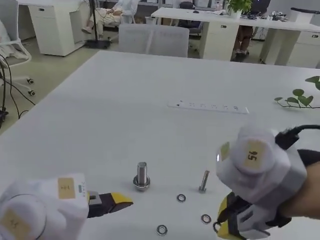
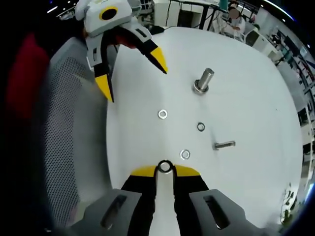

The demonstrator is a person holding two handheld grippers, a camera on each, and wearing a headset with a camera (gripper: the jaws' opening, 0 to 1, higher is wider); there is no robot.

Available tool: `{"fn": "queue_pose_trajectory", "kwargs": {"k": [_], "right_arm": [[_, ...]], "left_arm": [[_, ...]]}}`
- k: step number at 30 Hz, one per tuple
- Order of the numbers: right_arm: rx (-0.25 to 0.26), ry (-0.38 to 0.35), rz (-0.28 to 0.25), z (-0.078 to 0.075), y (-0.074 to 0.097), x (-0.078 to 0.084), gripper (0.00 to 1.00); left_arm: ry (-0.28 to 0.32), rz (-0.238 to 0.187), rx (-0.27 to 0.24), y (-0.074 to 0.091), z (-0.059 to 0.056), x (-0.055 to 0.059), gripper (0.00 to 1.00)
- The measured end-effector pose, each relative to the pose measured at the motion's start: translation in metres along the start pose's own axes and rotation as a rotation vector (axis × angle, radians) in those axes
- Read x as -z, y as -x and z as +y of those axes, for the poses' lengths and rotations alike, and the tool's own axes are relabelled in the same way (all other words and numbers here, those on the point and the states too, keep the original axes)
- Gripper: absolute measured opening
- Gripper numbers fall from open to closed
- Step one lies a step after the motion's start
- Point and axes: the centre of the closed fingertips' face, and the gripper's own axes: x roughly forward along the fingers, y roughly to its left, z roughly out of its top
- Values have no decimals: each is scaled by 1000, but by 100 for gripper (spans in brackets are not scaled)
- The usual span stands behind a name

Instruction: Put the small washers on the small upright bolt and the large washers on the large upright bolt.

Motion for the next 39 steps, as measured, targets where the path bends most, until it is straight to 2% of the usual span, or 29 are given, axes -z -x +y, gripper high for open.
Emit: {"fn": "queue_pose_trajectory", "kwargs": {"k": [8,18,26,39], "right_arm": [[52,5,-8,-22,41,5,13],[115,7,-37,-46,78,4,13],[132,10,-51,-63,84,-5,13],[95,55,-34,-81,71,-25,13]], "left_arm": [[-6,9,18,-3,-3,1,62],[-9,6,20,-3,-4,0,62],[-10,2,16,-3,-4,-1,62],[-5,-5,9,-1,-5,1,62]]}}
